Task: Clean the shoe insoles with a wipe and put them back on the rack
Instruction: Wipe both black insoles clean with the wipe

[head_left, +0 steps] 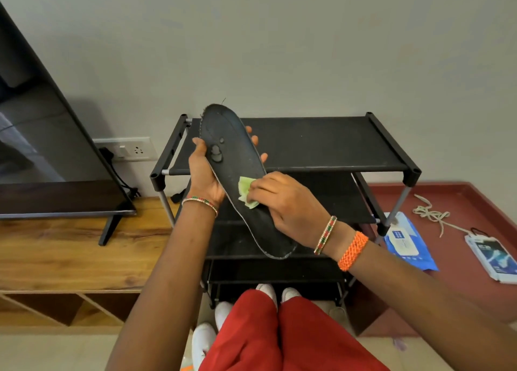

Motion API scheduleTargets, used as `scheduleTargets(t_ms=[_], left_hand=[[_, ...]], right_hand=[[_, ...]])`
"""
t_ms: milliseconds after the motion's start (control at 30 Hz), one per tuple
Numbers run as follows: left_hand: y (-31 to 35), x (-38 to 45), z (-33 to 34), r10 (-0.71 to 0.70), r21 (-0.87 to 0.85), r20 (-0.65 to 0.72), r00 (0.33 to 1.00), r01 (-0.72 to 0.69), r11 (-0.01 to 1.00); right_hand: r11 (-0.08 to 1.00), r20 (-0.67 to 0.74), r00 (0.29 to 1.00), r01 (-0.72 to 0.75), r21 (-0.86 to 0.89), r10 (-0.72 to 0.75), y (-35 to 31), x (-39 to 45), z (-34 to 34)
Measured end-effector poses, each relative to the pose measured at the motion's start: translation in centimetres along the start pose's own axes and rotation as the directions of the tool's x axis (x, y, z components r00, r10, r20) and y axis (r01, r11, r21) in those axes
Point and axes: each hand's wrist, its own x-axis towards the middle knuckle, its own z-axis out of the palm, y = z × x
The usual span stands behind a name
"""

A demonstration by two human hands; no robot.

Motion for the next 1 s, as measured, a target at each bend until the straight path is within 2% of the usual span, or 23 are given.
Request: scheduleTargets(t_ms=[133, 367, 433, 500, 633, 667, 700, 767, 833, 900, 967, 1000], left_hand=[[-1.5, -0.7, -0.3, -0.056, -0.009, 0.052, 0.997, 0.057, 0.998], [-0.4, -4.7, -1.3, -0.015, -0.093, -0.03, 0.999, 0.013, 0.996], [-0.2, -6.1, -0.7, -0.007, -0.079, -0.019, 1.0, 0.006, 0.997], [-0.5, -7.1, 0.4, -0.013, -0.074, 0.012, 1.0, 0.014, 0.997], [-1.9, -6.9, 2.3, -0.02, -0.127, -0.029, 0.999, 0.016, 0.992], [-2.6, -6.7, 2.5, -0.038, -0.14, -0.056, 0.998, 0.03, 0.99], [-3.5, -6.4, 2.6, -0.058, -0.143, -0.08, 0.995, 0.046, 0.989], [-6.2, -6.3, 3.0, -0.123, -0.109, -0.107, 0.987, 0.111, 0.988], [-9.8, -6.6, 3.4, -0.236, -0.031, -0.08, 0.968, 0.234, 0.972], [-13.5, -6.8, 3.5, -0.345, 0.021, -0.042, 0.937, 0.347, 0.938], [-17.2, -6.6, 3.6, -0.426, 0.085, -0.076, 0.901, 0.432, 0.898], [-19.1, -6.5, 3.7, -0.456, 0.121, -0.109, 0.883, 0.467, 0.876]], right_hand=[[0.995, -0.05, 0.994, -0.101, -0.005, 0.101, -0.7, 0.9, 0.4], [0.99, -0.056, 0.99, -0.133, -0.04, 0.13, -6.6, -3.0, 0.6], [0.969, -0.105, 0.967, -0.24, -0.063, 0.233, -8.1, -4.1, -0.3], [0.923, -0.16, 0.915, -0.382, -0.05, 0.37, -9.0, -4.9, -1.7], [0.895, -0.075, 0.912, -0.409, -0.175, 0.402, -9.7, -8.8, -5.2], [0.862, -0.097, 0.873, -0.488, -0.139, 0.478, -9.7, -10.2, -5.7], [0.802, -0.151, 0.796, -0.596, -0.036, 0.586, -9.6, -11.4, -6.1], [0.6, -0.242, 0.556, -0.781, 0.175, 0.795, -8.5, -13.3, -6.8], [0.398, -0.184, 0.365, -0.897, 0.193, 0.913, -7.0, -15.2, -7.7], [0.273, -0.012, 0.277, -0.937, 0.218, 0.961, -5.7, -16.9, -8.3], [0.172, 0.149, 0.234, -0.924, 0.341, 0.961, -4.9, -19.3, -8.3], [0.137, 0.18, 0.221, -0.911, 0.388, 0.959, -4.5, -20.7, -8.1]])
